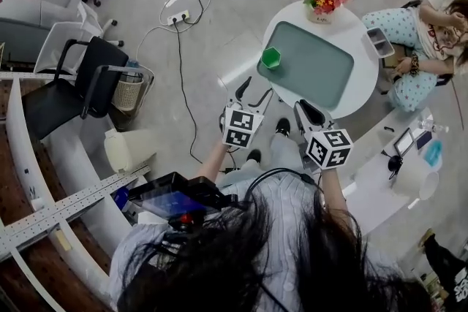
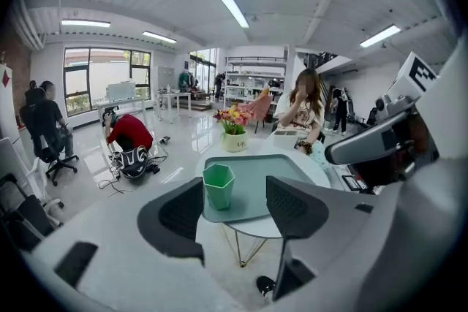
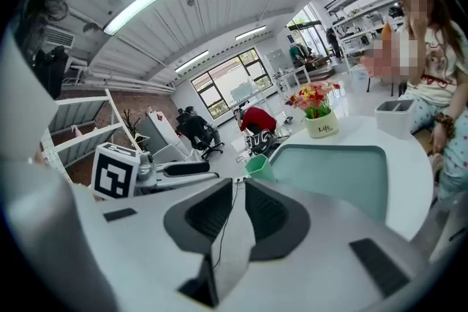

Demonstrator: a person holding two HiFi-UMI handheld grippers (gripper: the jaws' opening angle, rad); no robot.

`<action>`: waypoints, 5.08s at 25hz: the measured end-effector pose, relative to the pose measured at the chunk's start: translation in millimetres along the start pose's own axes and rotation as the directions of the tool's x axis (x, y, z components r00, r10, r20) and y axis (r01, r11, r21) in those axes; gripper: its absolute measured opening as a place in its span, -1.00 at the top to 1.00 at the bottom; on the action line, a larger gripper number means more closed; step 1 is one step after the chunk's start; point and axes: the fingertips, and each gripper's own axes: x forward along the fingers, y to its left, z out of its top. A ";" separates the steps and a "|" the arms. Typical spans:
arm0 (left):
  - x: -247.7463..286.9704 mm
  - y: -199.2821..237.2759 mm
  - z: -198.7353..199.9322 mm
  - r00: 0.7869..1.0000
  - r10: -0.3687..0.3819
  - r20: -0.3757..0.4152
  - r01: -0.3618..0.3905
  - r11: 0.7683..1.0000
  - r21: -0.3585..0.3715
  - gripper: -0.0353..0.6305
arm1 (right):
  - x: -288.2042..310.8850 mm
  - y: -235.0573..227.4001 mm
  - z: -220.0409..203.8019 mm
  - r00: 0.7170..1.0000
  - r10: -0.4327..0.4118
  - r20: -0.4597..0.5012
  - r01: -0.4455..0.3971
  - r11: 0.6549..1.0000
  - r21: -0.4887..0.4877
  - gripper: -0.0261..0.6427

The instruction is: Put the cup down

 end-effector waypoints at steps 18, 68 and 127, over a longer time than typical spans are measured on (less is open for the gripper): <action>-108.6 -37.8 34.9 0.983 -0.069 0.168 0.067 0.998 0.020 0.42 | -37.1 63.8 -7.8 0.991 -0.043 0.130 0.047 0.998 -0.030 0.71; -278.8 -190.6 -62.8 0.981 0.047 0.190 -0.046 0.999 -0.006 0.74 | -238.3 138.7 -158.6 0.989 -0.026 0.145 0.037 0.997 -0.071 0.71; -397.1 -314.3 -180.9 0.989 0.077 0.127 -0.073 0.997 -0.033 0.81 | -362.1 213.6 -285.6 0.991 0.075 0.110 -0.058 0.987 -0.148 0.71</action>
